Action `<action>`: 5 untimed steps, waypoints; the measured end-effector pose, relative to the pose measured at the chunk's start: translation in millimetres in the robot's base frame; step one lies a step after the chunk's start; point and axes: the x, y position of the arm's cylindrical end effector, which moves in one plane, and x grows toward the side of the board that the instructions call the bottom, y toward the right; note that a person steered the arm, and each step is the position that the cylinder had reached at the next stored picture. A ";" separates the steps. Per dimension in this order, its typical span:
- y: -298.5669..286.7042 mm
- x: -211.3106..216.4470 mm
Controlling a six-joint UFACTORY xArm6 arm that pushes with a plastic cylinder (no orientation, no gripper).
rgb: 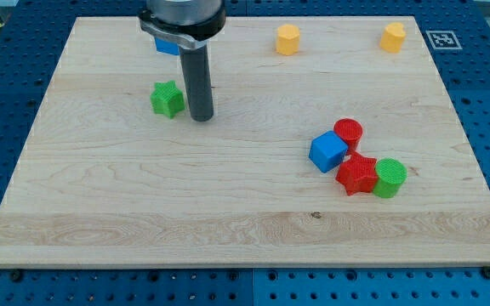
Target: Slide the green star towards the center left of the board
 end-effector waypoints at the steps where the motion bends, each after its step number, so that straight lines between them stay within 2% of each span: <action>1: -3.6 -18.7; 5: -85.5 -19.3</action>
